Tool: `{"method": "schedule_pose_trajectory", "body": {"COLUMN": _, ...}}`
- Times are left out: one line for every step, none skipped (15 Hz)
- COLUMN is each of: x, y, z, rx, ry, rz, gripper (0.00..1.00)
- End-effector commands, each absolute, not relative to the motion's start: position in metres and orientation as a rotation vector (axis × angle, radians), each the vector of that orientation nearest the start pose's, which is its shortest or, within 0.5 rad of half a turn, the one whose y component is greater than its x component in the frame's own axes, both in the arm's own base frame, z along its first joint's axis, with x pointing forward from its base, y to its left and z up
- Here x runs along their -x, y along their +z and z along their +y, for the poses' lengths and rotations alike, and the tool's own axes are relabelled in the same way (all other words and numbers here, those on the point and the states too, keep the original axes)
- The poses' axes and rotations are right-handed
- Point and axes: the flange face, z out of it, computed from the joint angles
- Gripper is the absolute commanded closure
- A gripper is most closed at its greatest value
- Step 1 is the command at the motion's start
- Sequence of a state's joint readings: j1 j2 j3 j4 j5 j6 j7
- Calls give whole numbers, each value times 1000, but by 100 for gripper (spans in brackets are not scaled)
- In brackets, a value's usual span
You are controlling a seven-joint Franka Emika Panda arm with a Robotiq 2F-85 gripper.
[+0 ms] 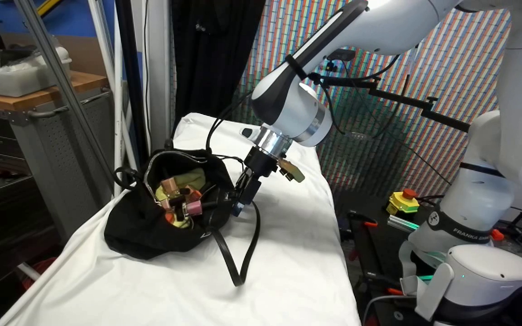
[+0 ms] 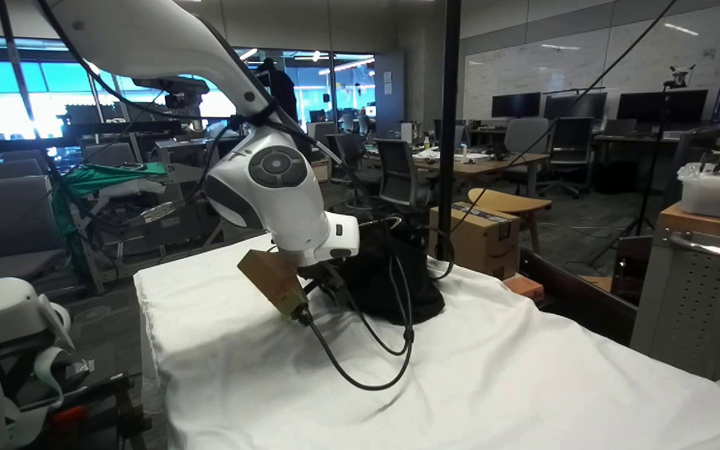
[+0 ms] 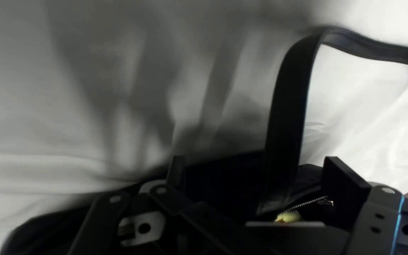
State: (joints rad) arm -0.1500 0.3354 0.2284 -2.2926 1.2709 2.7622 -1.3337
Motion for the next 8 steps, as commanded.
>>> {"method": "schedule_pose_trajectory", "body": {"x": -529, "y": 201, "z": 7, "rx": 2618, "ry": -521, "rz": -368, "gripper": 33}}
{"method": "schedule_pose_trajectory", "body": {"x": -525, "y": 204, "z": 10, "rx": 2626, "ry": -502, "rz": -390, "gripper": 40}}
{"method": "schedule_pose_trajectory", "body": {"x": -521, "y": 208, "z": 13, "rx": 2637, "ry": -496, "rz": -422, "gripper": 48}}
{"method": "schedule_pose_trajectory", "body": {"x": -518, "y": 214, "z": 17, "rx": 2649, "ry": -488, "rz": -436, "gripper": 54}}
{"method": "schedule_pose_trajectory", "body": {"x": -516, "y": 218, "z": 20, "rx": 2656, "ry": -482, "rz": -445, "gripper": 61}}
{"method": "schedule_pose_trajectory", "body": {"x": -512, "y": 224, "z": 24, "rx": 2669, "ry": -477, "rz": -463, "gripper": 67}}
{"method": "schedule_pose_trajectory", "body": {"x": -510, "y": 230, "z": 28, "rx": 2680, "ry": -465, "rz": -469, "gripper": 73}}
{"method": "schedule_pose_trajectory", "body": {"x": -507, "y": 237, "z": 33, "rx": 2692, "ry": -461, "rz": -473, "gripper": 81}}
